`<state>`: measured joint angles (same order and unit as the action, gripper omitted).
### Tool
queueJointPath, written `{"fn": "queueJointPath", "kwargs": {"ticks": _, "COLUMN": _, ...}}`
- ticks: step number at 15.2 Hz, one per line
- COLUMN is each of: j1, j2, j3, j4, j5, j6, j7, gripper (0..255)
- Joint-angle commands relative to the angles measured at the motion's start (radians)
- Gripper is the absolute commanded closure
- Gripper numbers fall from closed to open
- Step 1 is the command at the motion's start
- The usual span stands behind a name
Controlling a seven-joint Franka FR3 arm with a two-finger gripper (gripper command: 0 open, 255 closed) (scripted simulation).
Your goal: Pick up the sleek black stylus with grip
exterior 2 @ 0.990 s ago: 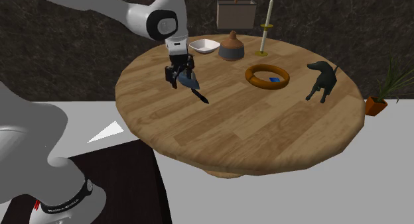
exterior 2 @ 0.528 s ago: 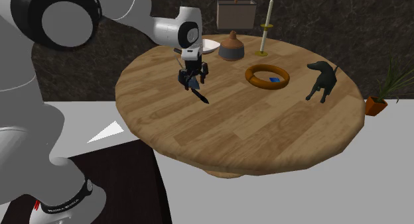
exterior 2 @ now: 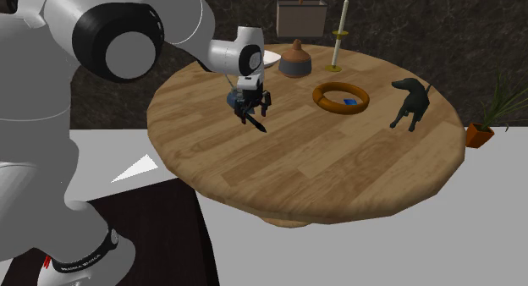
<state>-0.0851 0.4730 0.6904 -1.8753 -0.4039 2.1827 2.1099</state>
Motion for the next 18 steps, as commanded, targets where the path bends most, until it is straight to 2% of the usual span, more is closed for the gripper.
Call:
{"fn": "queueJointPath", "kwargs": {"ticks": 1, "j1": 0.005, "j2": 0.011, "j3": -0.006, "j4": -0.007, "j5": -0.01, "j6": 0.015, "j7": 0.008, "gripper": 0}}
{"fn": "queueJointPath", "kwargs": {"ticks": 3, "j1": 0.005, "j2": 0.011, "j3": -0.006, "j4": -0.007, "j5": -0.01, "j6": 0.015, "j7": 0.008, "gripper": 0}}
{"fn": "queueJointPath", "kwargs": {"ticks": 4, "j1": 0.005, "j2": 0.01, "j3": -0.006, "j4": -0.008, "j5": -0.01, "j6": 0.016, "j7": 0.008, "gripper": 255}}
{"fn": "queueJointPath", "kwargs": {"ticks": 13, "j1": 0.005, "j2": 0.011, "j3": -0.006, "j4": -0.007, "j5": -0.01, "j6": 0.015, "j7": 0.008, "gripper": 255}}
{"fn": "queueJointPath", "kwargs": {"ticks": 18, "j1": -0.011, "j2": -0.029, "j3": 0.016, "j4": 0.009, "j5": 0.024, "j6": -0.032, "j7": -0.014, "gripper": 255}}
